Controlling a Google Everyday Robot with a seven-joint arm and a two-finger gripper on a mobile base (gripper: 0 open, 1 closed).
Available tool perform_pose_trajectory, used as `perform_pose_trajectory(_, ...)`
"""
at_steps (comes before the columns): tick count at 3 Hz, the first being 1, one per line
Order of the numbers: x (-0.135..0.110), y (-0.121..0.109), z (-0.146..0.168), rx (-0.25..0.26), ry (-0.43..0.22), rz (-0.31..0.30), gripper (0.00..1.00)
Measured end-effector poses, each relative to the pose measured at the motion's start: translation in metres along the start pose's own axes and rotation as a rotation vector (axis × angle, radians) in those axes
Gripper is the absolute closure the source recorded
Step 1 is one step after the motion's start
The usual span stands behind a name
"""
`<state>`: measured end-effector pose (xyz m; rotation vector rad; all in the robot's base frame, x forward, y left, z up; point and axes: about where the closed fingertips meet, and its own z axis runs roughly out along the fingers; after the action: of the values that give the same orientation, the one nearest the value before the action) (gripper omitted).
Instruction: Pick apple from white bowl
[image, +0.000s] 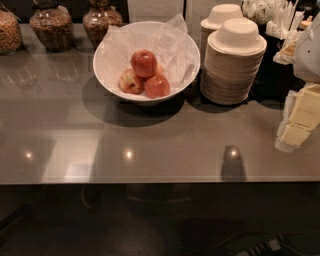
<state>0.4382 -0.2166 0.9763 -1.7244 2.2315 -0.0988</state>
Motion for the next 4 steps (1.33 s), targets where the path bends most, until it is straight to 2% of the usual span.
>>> perform_pose_trajectory(1, 0.000, 0.000, 0.000, 0.000, 0.000, 0.000, 0.00)
perform_pose_trajectory(2, -0.005, -0.002, -0.001, 0.025, -0.025, -0.016, 0.00)
perform_pose_trajectory(3, -0.021, -0.008, 0.006, 0.084, -0.118, -0.066, 0.00)
perform_pose_trajectory(4, -0.043, -0.028, 0.011, 0.168, -0.235, -0.097, 0.00)
